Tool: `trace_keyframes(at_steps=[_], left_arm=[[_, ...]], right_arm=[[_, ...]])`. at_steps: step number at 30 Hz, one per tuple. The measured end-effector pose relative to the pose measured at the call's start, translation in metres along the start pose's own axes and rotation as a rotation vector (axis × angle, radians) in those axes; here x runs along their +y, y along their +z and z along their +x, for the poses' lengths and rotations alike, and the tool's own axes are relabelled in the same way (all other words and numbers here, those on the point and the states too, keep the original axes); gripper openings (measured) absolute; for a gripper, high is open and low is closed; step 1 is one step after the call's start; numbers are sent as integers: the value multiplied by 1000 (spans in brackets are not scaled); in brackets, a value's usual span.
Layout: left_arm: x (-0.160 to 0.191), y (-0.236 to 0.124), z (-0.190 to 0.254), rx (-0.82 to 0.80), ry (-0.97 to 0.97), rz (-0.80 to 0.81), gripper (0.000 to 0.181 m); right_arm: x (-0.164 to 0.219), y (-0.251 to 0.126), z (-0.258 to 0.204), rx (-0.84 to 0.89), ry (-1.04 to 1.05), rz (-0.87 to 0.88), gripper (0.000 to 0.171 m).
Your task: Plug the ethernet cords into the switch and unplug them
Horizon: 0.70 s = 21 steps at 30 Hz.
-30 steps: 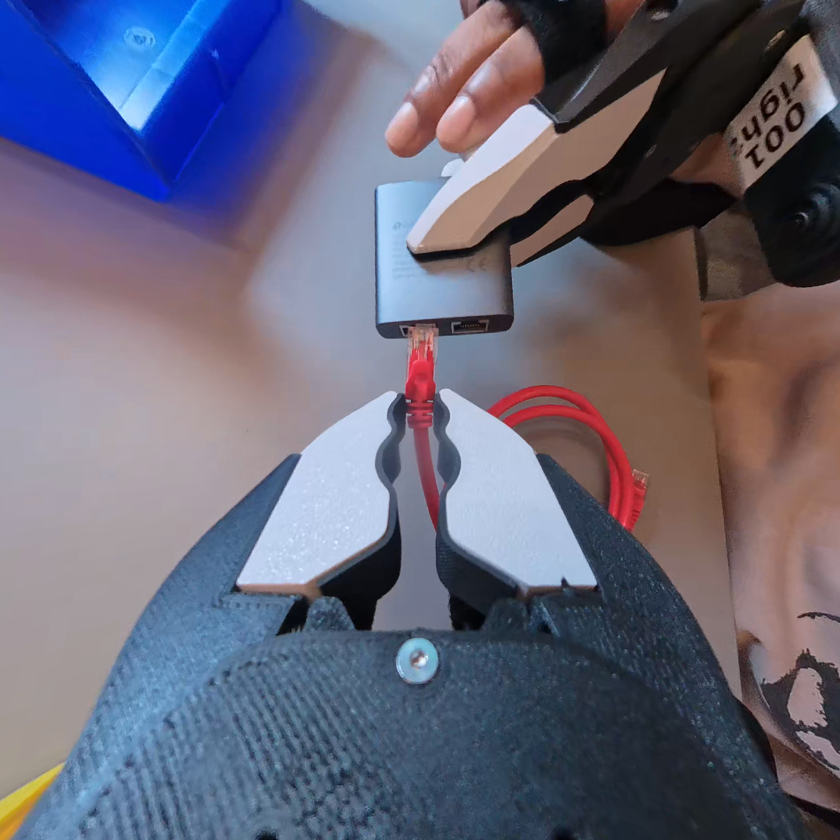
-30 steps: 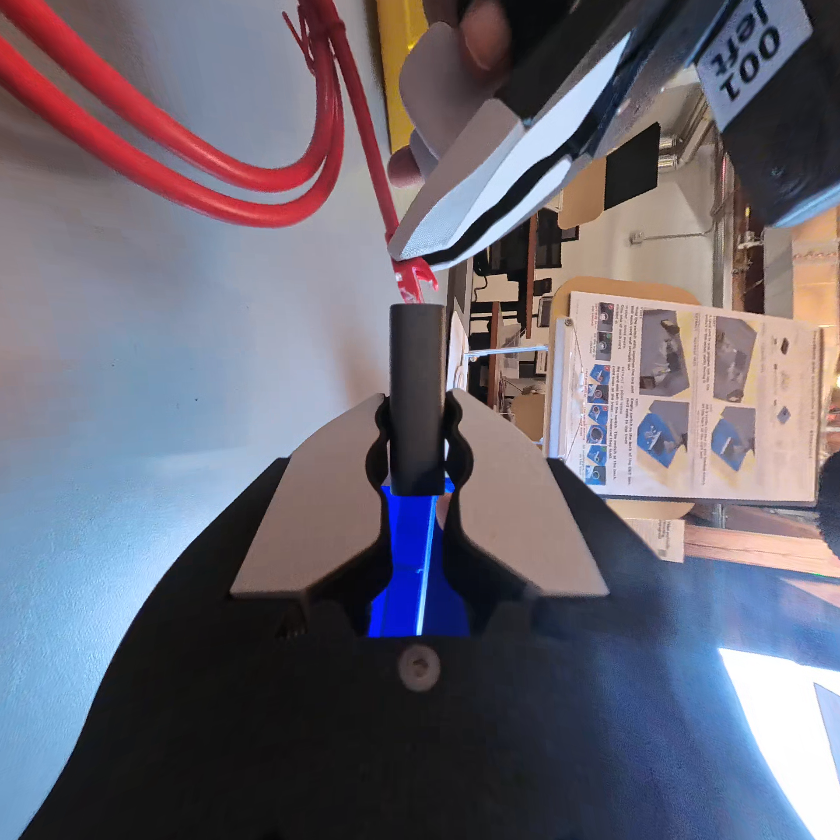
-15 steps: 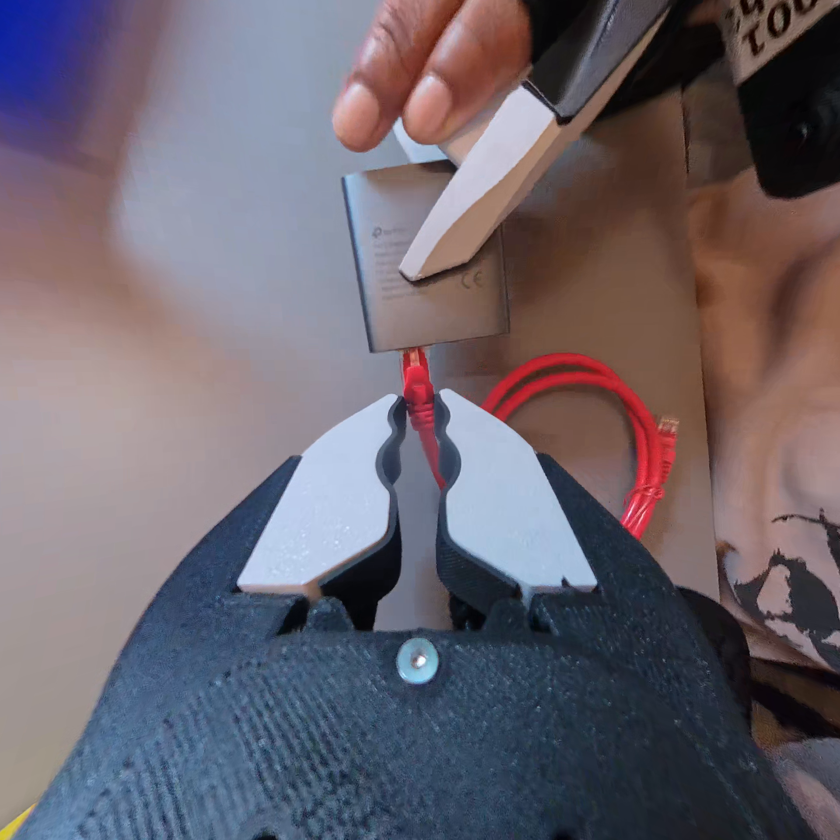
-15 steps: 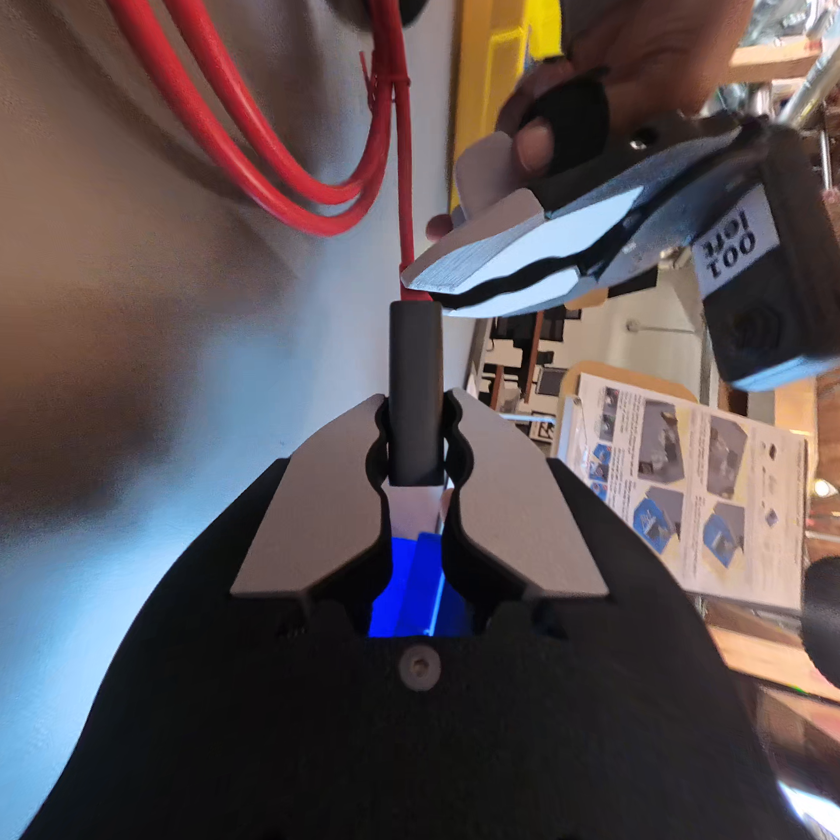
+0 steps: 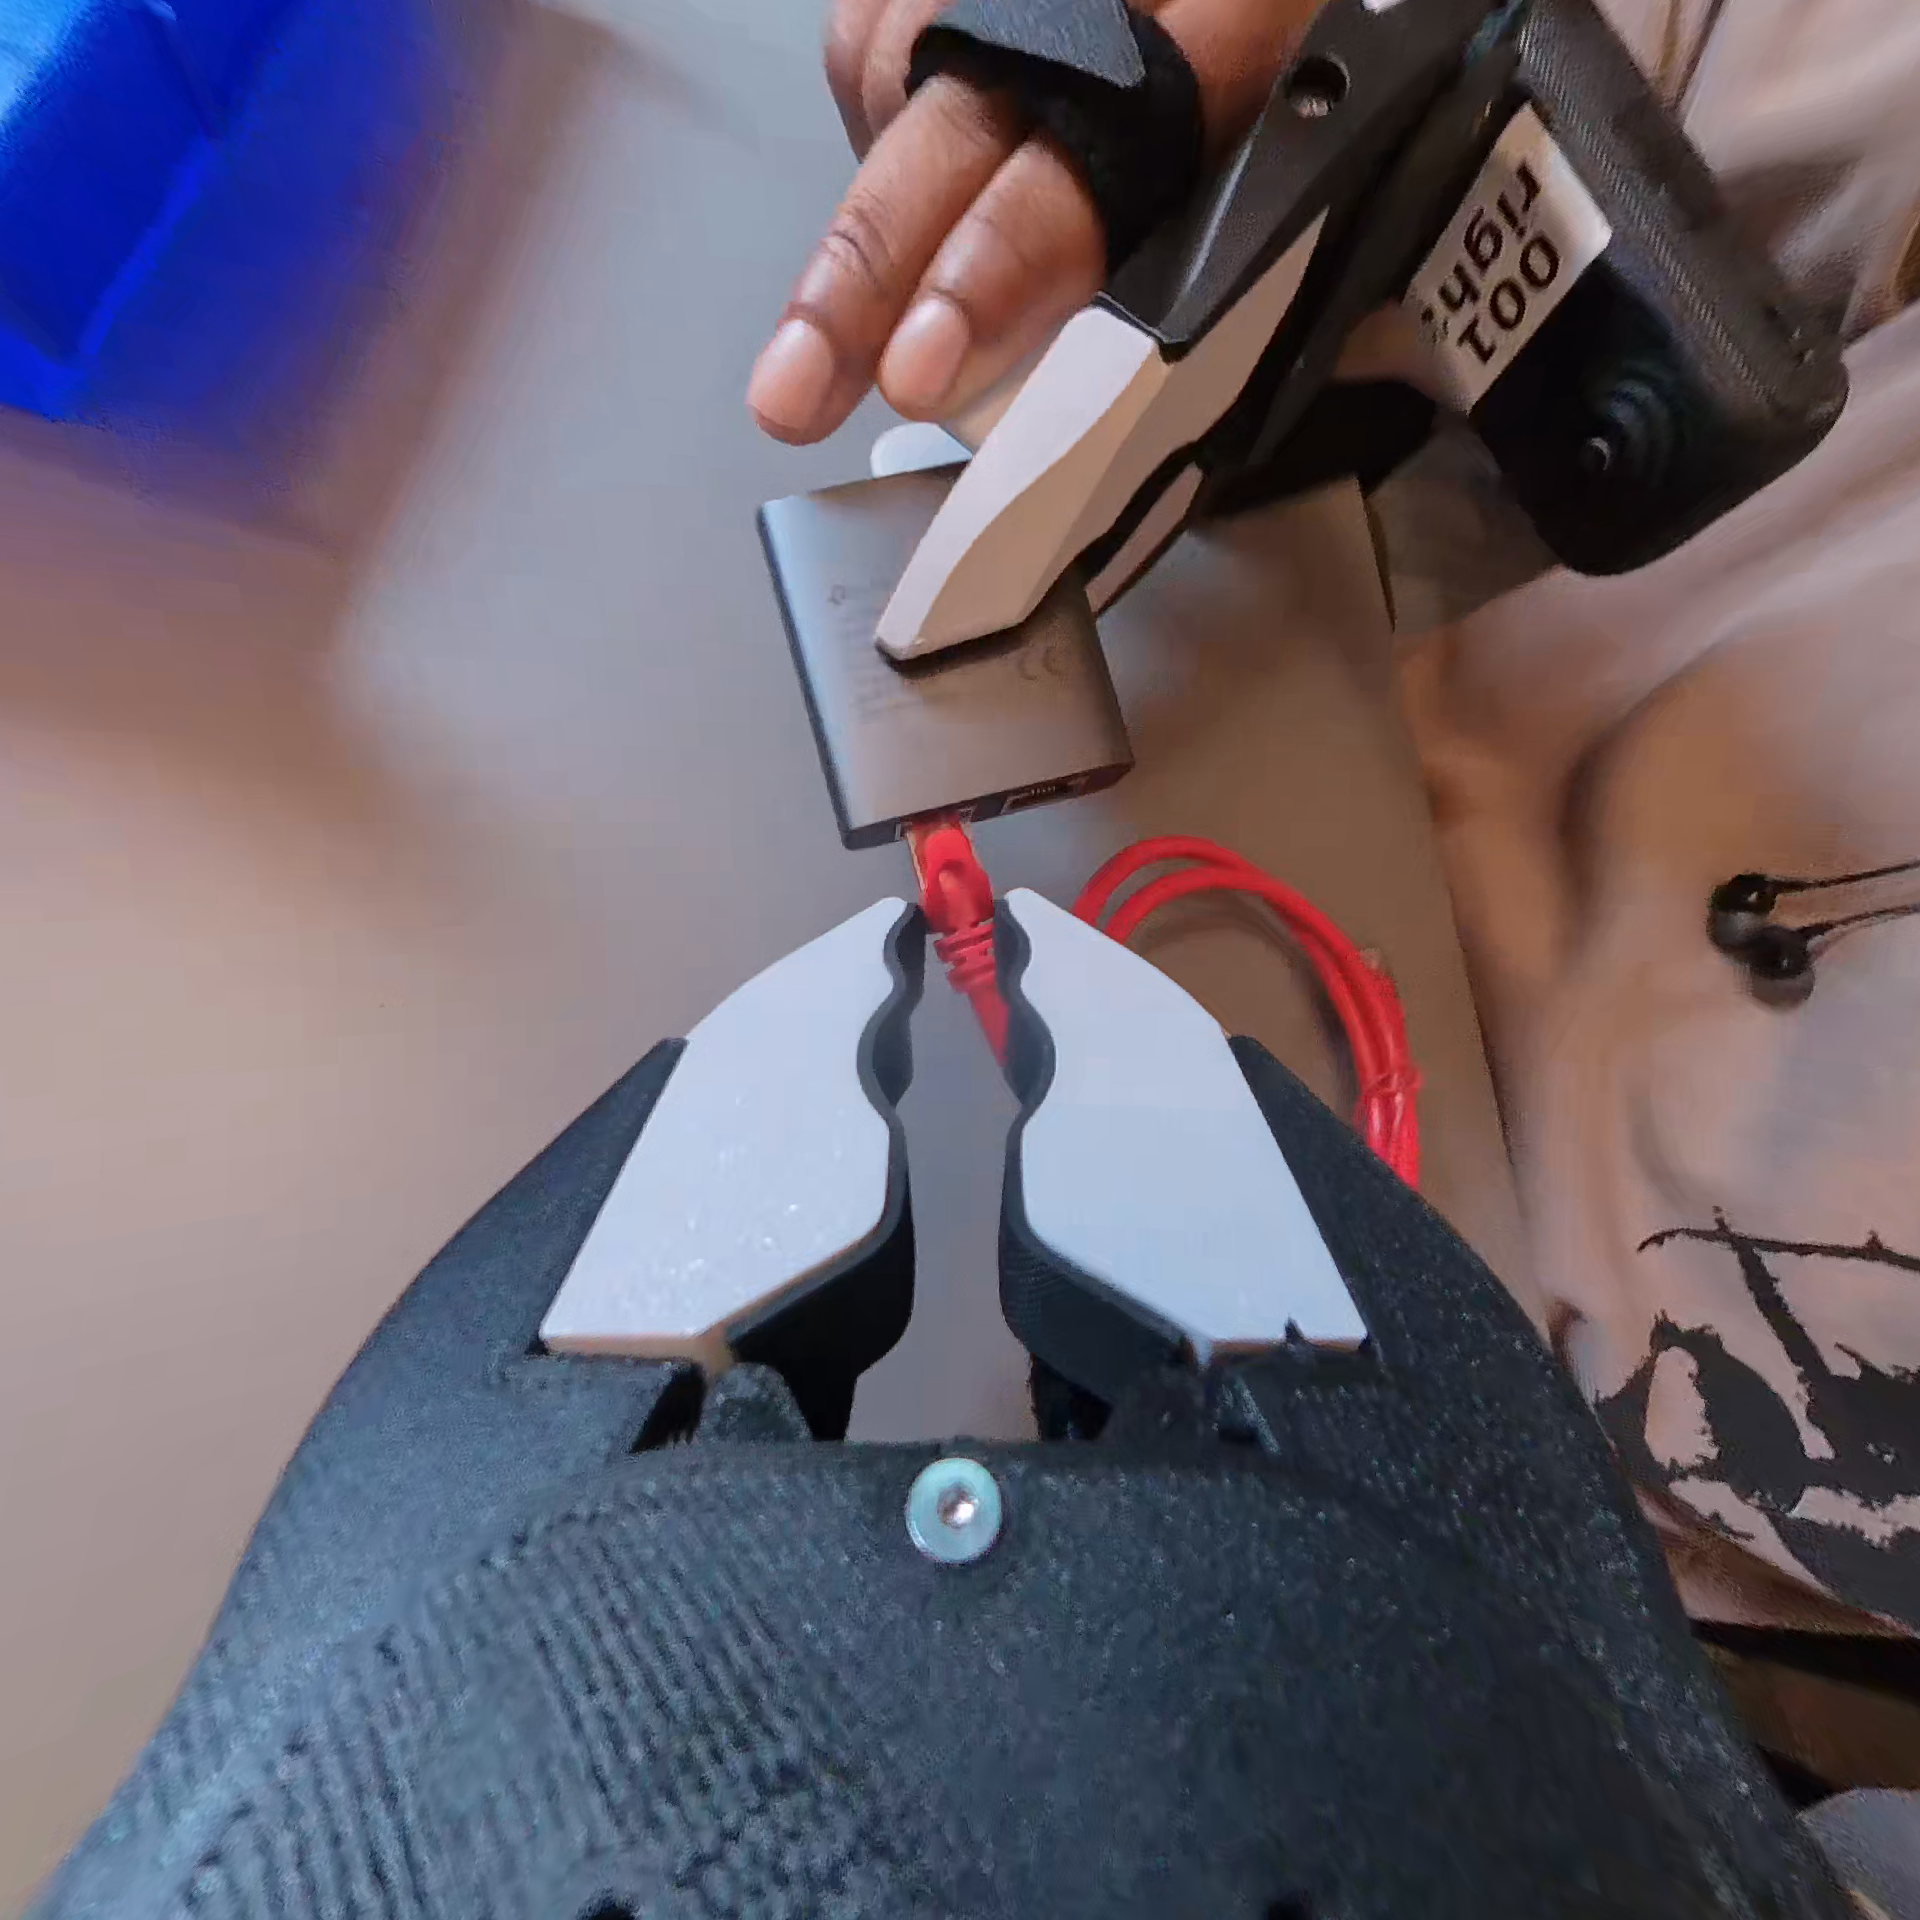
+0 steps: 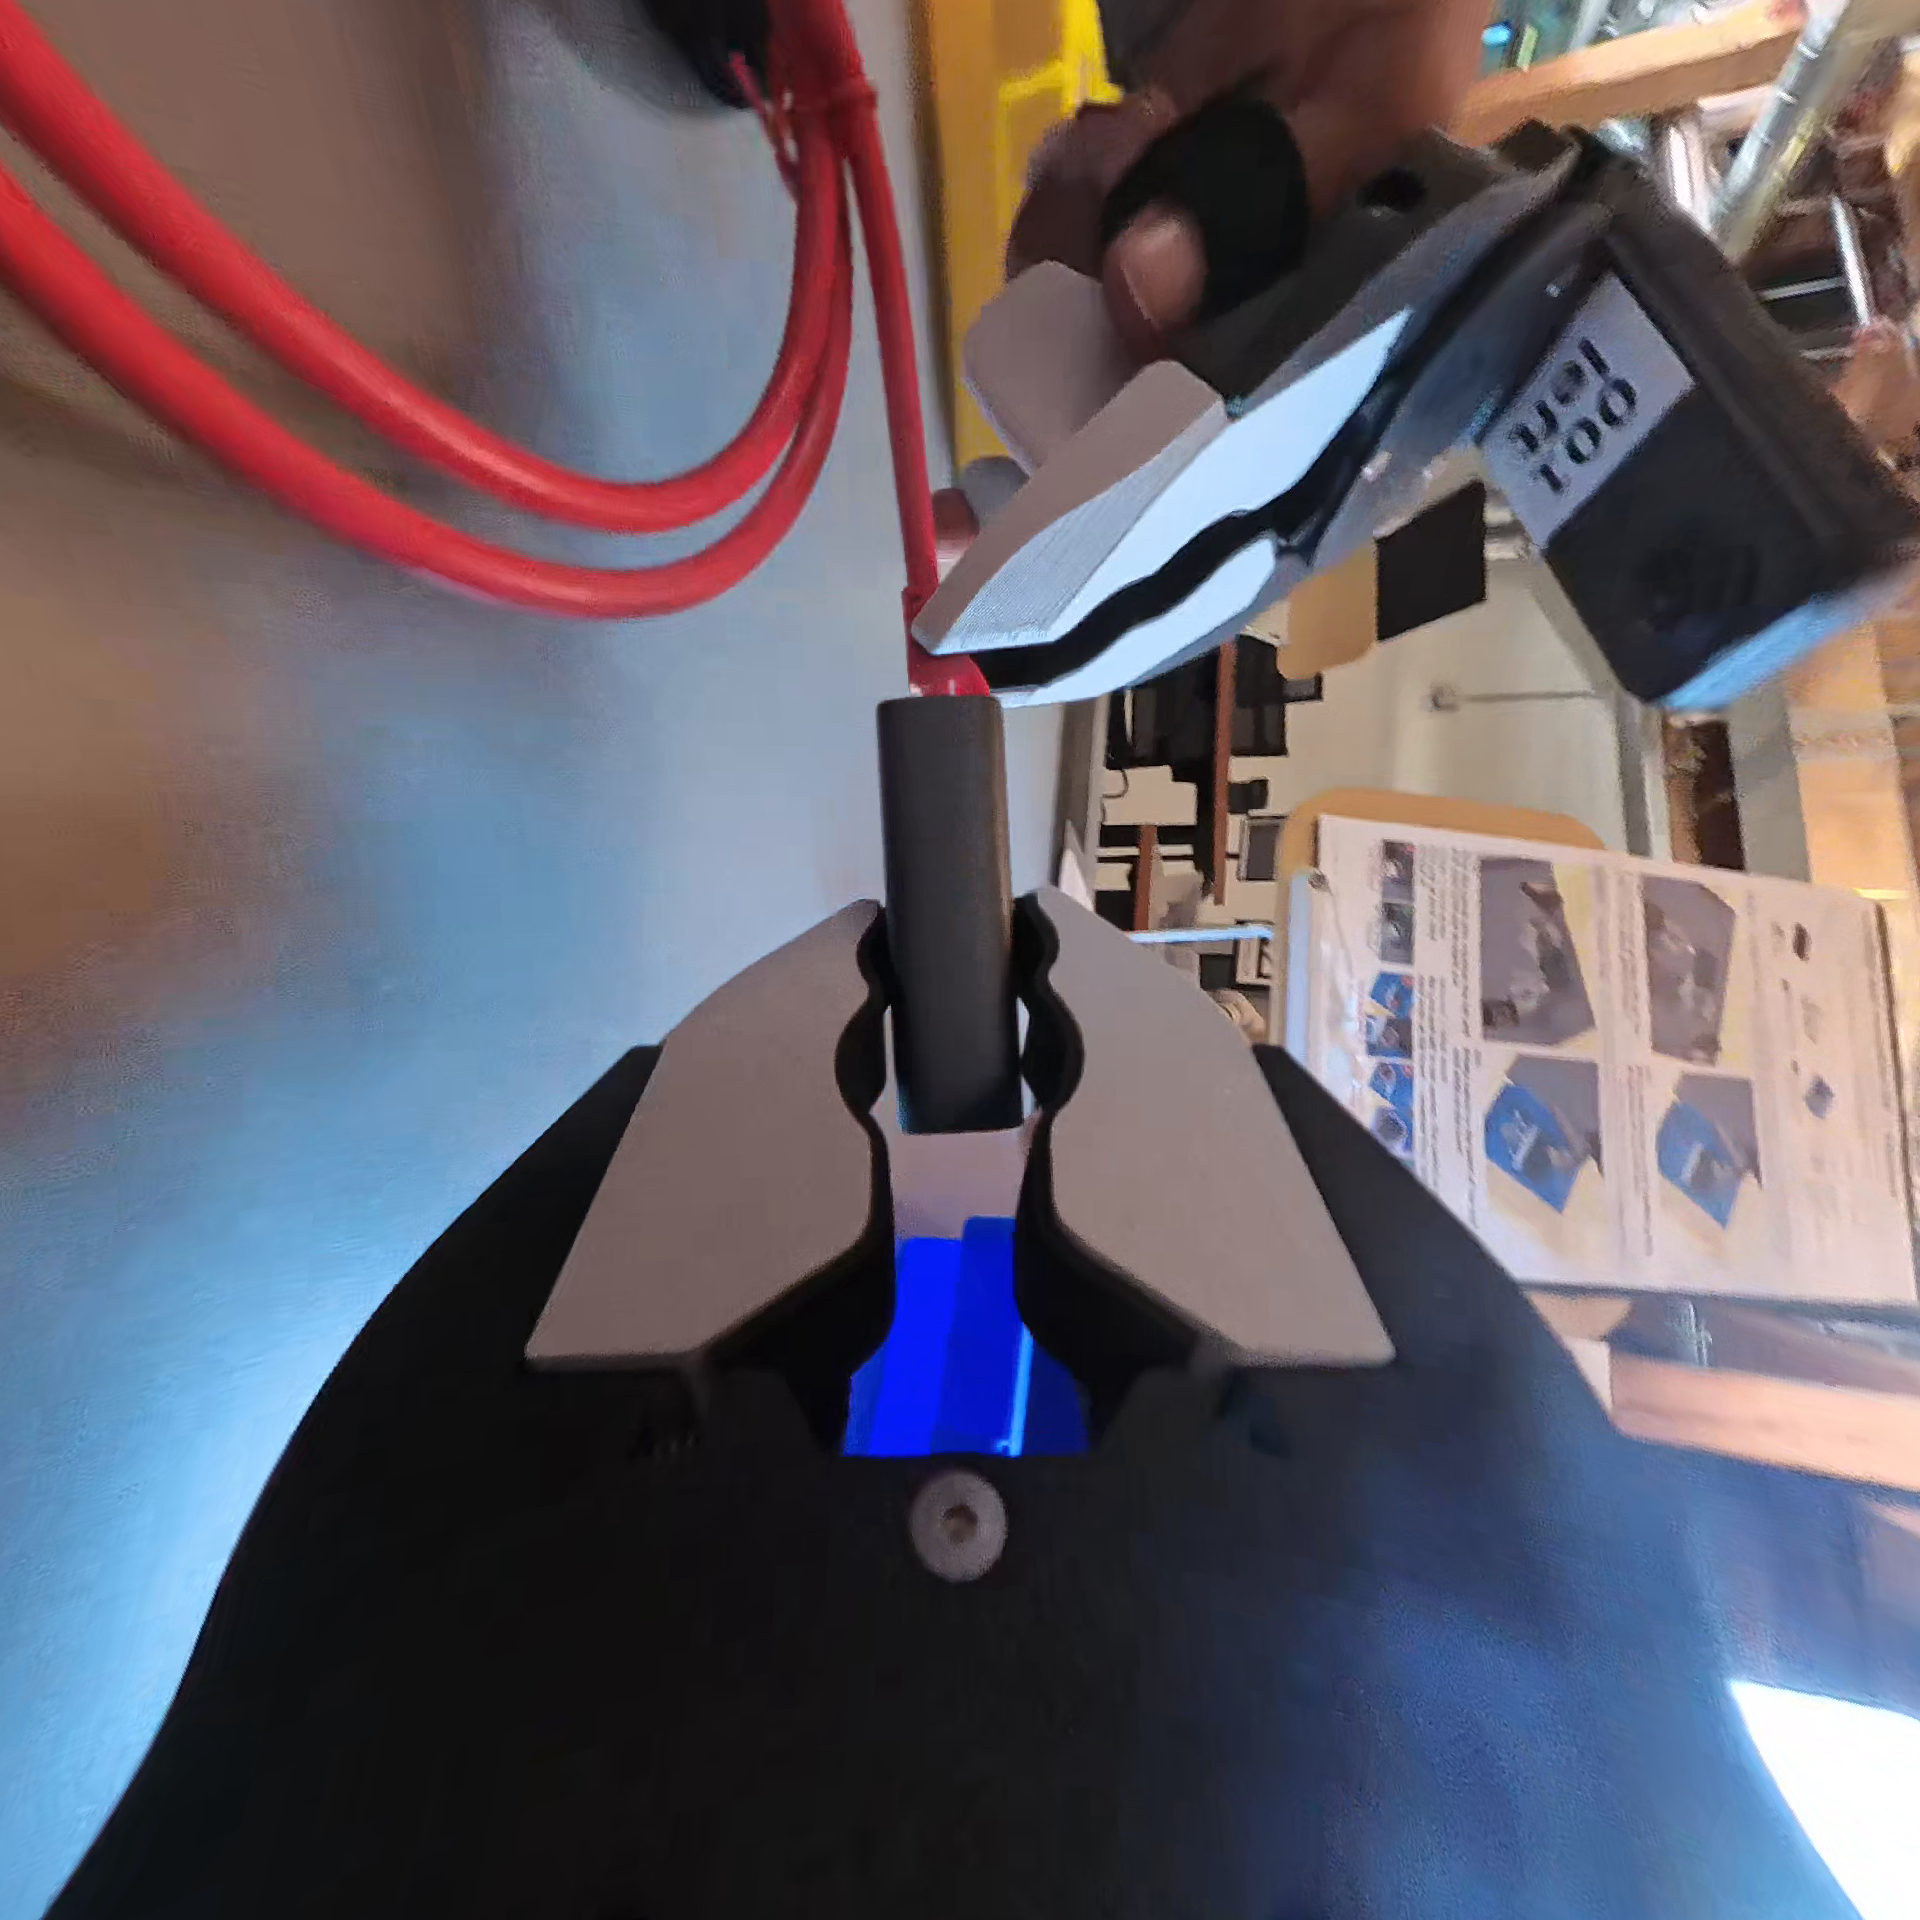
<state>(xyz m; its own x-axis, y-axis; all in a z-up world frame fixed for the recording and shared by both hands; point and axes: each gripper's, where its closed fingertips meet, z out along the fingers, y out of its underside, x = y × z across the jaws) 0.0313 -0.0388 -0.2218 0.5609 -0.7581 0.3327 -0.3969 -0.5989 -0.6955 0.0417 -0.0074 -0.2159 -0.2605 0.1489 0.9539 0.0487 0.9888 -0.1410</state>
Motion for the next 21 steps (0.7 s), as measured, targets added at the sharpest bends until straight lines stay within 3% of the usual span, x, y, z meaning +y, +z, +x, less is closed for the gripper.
trace_keyframes(at_steps=[3,5,9,11,13,15,19,21], left_arm=[[-9,-8,-1,-22,-3,58,13],[-17,-27,-6,-127,57,83,23],[-33,-136,-43,-603,79,203,28],[-10,-198,-72,-863,-5,178,30],[24,-228,-91,-911,-160,138,31],[49,-230,-103,-851,-294,134,33],[85,-204,-122,-805,-382,12,44],[98,-193,-131,-831,-389,-77,36]], right_arm=[[2,-2,8,28,17,-26,22],[5,-4,12,36,21,-54,22],[23,-16,39,132,101,-86,22],[32,-21,51,174,138,-91,22],[37,-22,58,196,186,-89,22],[37,-21,58,194,209,-87,22],[35,-18,54,185,167,-106,22],[34,-19,52,179,158,-113,22]])
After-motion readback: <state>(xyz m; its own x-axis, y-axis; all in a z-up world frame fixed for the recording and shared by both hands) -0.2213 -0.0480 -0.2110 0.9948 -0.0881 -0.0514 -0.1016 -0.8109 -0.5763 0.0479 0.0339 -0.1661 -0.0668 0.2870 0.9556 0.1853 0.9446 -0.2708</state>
